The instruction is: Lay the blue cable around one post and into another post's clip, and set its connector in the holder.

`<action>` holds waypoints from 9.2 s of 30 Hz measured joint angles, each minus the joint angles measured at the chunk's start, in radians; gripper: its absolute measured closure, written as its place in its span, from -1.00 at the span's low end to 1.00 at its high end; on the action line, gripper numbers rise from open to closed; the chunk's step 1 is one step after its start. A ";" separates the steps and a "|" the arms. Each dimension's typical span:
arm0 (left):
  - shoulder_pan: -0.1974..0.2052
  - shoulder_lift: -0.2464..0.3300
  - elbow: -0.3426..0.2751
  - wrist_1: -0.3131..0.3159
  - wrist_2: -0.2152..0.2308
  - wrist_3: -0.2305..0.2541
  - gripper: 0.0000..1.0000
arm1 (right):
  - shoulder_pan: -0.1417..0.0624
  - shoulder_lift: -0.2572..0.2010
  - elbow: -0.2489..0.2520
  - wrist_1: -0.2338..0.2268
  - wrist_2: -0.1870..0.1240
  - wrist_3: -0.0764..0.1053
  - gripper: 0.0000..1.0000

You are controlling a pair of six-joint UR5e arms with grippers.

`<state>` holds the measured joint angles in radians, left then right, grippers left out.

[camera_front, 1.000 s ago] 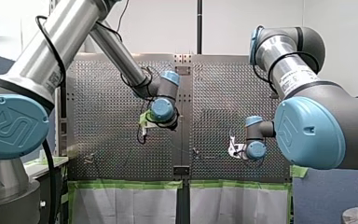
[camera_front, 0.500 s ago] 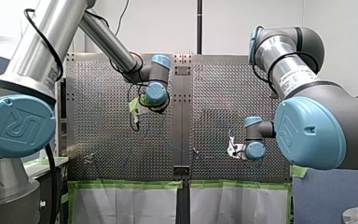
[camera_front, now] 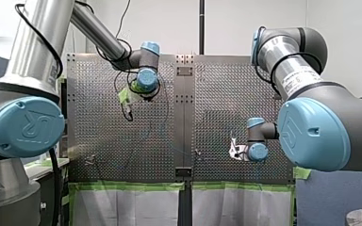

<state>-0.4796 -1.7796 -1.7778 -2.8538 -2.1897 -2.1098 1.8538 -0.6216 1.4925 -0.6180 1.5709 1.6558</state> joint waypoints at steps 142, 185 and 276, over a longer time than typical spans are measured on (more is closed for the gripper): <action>0.231 -0.083 0.174 0.049 0.291 -0.194 -1.00 | -0.053 -0.080 -0.025 0.091 0.013 0.047 0.25; 0.231 -0.083 0.179 0.047 0.302 -0.191 -1.00 | -0.048 -0.462 -0.053 0.380 0.080 0.054 0.25; 0.221 -0.083 0.181 0.040 0.307 -0.179 -1.00 | -0.299 -0.530 0.128 0.095 -0.270 -0.006 0.25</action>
<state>-0.2582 -1.8628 -1.5965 -2.8135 -1.8830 -2.2887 1.5547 -1.1515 1.6202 -0.5225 1.3014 1.6500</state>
